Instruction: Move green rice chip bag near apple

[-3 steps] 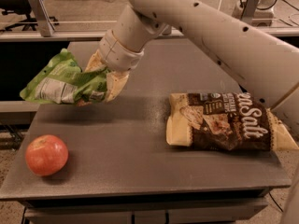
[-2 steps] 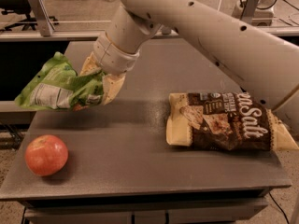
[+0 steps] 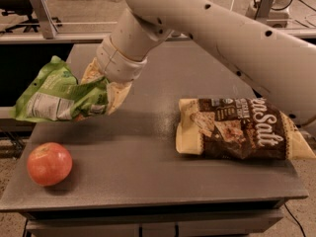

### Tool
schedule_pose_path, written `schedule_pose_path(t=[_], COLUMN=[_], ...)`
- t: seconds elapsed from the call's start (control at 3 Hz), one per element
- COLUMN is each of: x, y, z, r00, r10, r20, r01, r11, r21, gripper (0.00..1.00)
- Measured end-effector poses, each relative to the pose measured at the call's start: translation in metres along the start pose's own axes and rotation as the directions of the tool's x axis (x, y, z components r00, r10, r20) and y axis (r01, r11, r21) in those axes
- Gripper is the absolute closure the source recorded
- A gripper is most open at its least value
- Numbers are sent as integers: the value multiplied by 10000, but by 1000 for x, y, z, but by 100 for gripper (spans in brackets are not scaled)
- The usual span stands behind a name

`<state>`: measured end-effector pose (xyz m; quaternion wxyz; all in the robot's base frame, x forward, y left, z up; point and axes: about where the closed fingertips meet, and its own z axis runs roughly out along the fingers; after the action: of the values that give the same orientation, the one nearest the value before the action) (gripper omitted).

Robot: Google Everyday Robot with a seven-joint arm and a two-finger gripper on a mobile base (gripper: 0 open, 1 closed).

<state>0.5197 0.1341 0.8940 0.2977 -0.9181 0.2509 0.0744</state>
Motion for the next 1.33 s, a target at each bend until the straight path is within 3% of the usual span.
schedule_pose_path(t=[0.33,0.67,1.33], x=[-6,-14,-22], y=[-1,-4,-4], z=[7,21,36], r00=[9994,9965,9934], r10=[-298,-771,-1127], r20=[-148,-318,202], r01=[291,729,1144], r11=[9984,9904,9830], r21=[-492,-1171,-1439], gripper=[100,100,100])
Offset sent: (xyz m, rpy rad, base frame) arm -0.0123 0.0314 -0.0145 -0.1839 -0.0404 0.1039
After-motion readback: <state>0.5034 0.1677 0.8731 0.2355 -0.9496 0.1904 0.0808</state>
